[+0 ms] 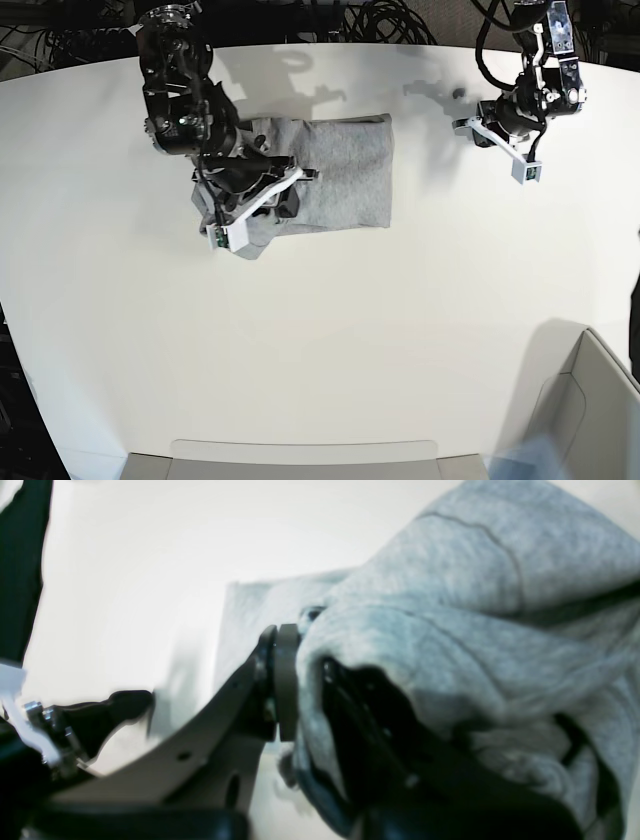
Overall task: Fold the T-shirt properly
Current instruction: 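Fold the held end over onto the bundle with the right gripper, then press and tuck the folded bundle with the right gripper, then press down on the bundle's middle with the right gripper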
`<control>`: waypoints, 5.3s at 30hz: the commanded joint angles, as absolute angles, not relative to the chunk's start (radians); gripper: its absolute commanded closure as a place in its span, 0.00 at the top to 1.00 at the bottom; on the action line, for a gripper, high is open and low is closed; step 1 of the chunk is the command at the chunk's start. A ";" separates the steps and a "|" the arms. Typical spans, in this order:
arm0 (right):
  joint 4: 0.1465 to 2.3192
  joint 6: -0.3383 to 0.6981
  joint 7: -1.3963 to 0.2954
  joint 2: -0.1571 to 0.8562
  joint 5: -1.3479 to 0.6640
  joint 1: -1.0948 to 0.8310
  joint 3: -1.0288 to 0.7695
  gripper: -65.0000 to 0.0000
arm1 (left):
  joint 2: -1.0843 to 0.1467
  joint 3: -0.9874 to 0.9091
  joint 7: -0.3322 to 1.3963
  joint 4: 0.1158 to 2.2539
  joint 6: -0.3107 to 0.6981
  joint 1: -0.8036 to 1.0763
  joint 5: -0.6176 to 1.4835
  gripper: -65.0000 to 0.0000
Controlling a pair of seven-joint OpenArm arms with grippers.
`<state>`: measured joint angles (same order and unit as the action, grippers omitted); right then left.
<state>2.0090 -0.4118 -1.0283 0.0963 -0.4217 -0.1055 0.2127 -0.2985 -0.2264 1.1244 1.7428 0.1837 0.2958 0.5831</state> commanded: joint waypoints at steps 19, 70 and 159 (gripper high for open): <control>1.736 -0.648 -1.006 0.036 -0.308 0.134 0.604 0.10 | -0.334 -0.222 1.113 1.758 0.188 0.291 0.588 0.00; 1.994 -0.698 -1.214 0.191 -0.246 0.068 0.817 0.43 | -0.332 -0.223 1.109 1.756 0.188 0.291 0.588 0.00; 1.303 -0.489 -0.872 -0.147 0.134 0.384 0.780 0.15 | -0.331 -0.223 1.107 1.666 0.188 0.289 0.588 0.00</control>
<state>1.2835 -0.4892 -0.9001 -0.1268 0.1200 0.3561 0.7834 -0.3214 -0.2226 1.0760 1.6638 0.1951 0.2844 0.6056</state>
